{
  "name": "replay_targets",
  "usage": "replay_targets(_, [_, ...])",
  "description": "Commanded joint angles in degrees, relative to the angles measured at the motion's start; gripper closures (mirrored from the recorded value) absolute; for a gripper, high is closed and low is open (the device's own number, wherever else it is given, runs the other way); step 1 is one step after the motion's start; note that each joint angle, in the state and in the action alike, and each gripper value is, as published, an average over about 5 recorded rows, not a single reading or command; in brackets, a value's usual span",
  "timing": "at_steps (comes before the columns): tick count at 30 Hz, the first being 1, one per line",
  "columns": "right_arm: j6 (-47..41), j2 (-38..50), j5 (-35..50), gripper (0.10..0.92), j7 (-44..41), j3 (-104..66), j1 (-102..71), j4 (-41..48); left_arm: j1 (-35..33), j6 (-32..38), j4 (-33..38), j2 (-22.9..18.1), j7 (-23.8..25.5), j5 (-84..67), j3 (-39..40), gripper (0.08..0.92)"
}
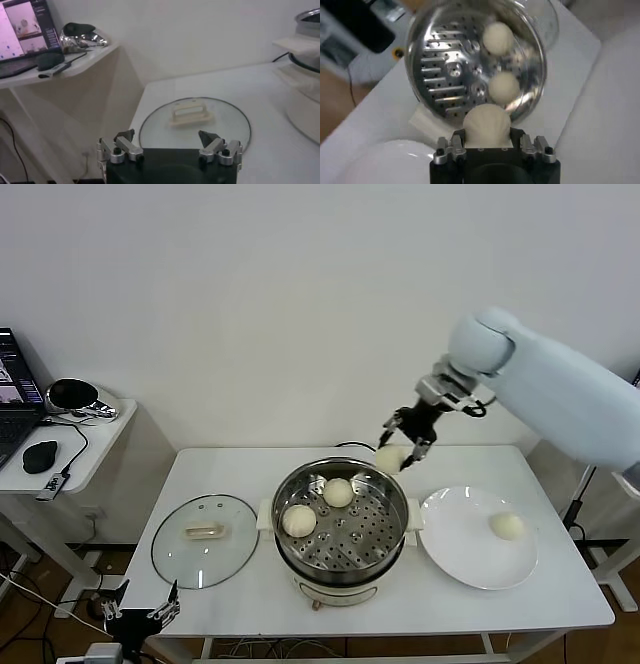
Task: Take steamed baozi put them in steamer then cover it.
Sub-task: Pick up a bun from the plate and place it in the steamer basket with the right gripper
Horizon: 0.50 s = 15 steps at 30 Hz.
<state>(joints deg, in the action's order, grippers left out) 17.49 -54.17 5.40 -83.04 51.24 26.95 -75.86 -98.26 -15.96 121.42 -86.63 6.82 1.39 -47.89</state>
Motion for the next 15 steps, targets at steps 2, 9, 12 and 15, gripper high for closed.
replay_targets(2, [17.38,-8.45,-9.25,0.462,-1.00,7.43,3.75,-5.79,-0.22,0.05,0.59,-0.69,-0.30,-0.11,0.16,0.177])
replay_targets(9, [18.79,-7.51,-15.54,0.457,0.08,9.25,1.95,-12.96,-0.31,-0.04,1.37,-1.25,-0.30,-0.30,-0.05,0.177])
replay_targets(12, [17.38,-6.40,-18.43,0.457,0.85,9.60,0.87,-16.39,-0.26,-0.09,1.05,-1.29,-0.32,-0.41,-0.02,0.177])
replay_targets(15, [17.30,-6.57,-19.35,0.457,1.58,9.73,-0.52,-17.24,-0.15,-0.09,0.77,-1.37,-0.34,-0.27,0.22,0.177])
